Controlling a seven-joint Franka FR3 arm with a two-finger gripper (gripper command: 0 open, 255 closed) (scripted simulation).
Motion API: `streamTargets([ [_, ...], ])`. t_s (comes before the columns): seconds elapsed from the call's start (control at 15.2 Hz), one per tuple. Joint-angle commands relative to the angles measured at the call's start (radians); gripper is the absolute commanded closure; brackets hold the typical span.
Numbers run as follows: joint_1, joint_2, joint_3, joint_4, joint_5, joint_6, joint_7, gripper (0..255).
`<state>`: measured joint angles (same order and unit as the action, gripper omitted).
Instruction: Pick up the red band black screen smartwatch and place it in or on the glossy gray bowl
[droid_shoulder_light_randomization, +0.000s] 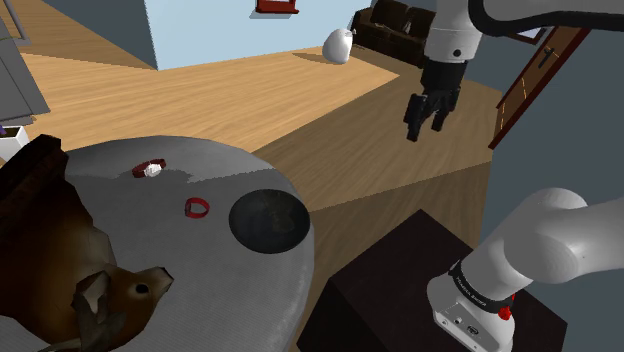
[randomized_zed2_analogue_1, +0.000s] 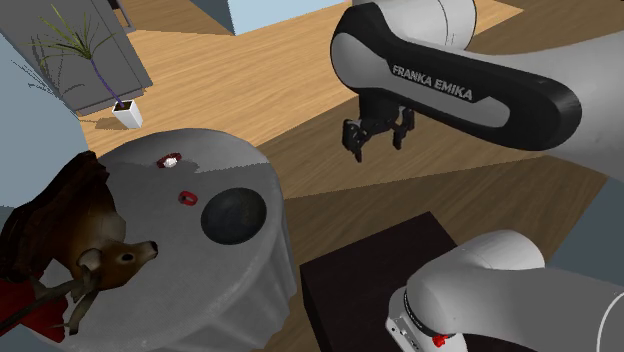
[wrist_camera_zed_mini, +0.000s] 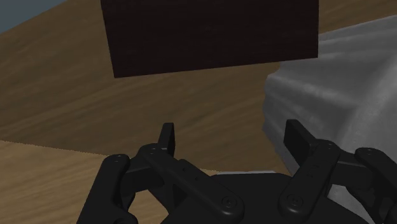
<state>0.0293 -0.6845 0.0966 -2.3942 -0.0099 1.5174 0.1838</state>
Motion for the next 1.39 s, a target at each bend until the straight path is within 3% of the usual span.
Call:
streamTargets([
  [0.0,0.013,0.032,0.034,0.0,0.031,0.036,0.046,0],
  [0.73,0.072,0.285,0.226,0.088,0.143,0.236,0.297,0],
  [1.32,0.104,0.575,0.361,0.269,0.111,0.37,0.518,0],
])
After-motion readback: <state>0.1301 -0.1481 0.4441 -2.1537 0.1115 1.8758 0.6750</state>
